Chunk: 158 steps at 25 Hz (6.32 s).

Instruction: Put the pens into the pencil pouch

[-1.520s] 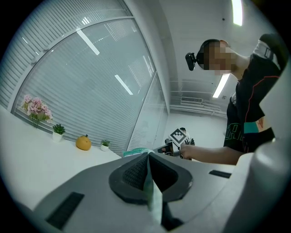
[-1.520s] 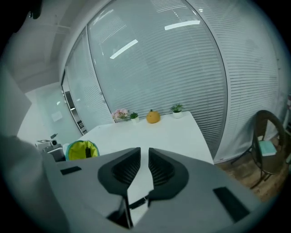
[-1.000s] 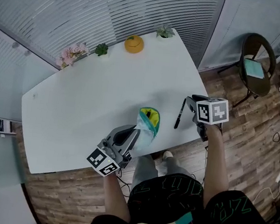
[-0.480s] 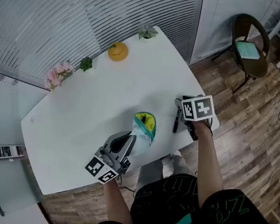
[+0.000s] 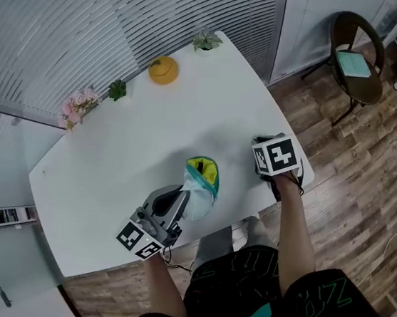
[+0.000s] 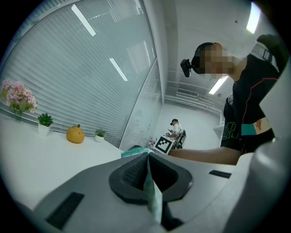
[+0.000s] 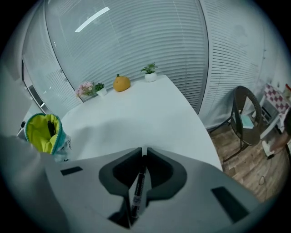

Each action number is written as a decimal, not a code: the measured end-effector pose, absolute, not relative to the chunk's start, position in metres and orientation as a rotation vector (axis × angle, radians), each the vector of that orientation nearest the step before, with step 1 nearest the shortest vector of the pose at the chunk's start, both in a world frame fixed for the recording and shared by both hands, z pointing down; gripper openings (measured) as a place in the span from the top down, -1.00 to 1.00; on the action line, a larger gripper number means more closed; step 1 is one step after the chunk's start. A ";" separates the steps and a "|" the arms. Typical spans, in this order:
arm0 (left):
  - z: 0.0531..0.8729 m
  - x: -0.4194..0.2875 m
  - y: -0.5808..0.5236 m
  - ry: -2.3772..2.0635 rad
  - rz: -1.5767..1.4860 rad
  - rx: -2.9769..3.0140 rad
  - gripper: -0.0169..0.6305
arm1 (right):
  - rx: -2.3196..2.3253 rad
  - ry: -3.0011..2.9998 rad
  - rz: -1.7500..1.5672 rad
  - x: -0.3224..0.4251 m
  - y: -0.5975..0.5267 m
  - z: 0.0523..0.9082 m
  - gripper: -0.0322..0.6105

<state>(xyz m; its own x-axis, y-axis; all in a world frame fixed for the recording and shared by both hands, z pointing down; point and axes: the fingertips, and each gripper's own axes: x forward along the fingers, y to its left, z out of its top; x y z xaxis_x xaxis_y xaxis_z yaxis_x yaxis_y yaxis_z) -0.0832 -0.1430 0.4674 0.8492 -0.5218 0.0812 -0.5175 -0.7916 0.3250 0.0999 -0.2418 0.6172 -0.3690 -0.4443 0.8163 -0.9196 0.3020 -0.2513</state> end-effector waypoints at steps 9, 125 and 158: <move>0.465 -0.080 -0.140 -0.798 -0.009 2.697 0.94 | 1.230 -2.119 0.981 0.096 -0.241 0.601 0.79; 0.395 -0.096 -0.103 -1.116 -0.451 2.689 0.94 | 0.726 -2.839 0.583 -0.033 -0.166 0.400 0.75; 0.355 -0.180 -0.158 -2.157 -0.147 2.194 0.94 | 1.363 -2.785 0.242 0.031 -0.222 0.347 0.89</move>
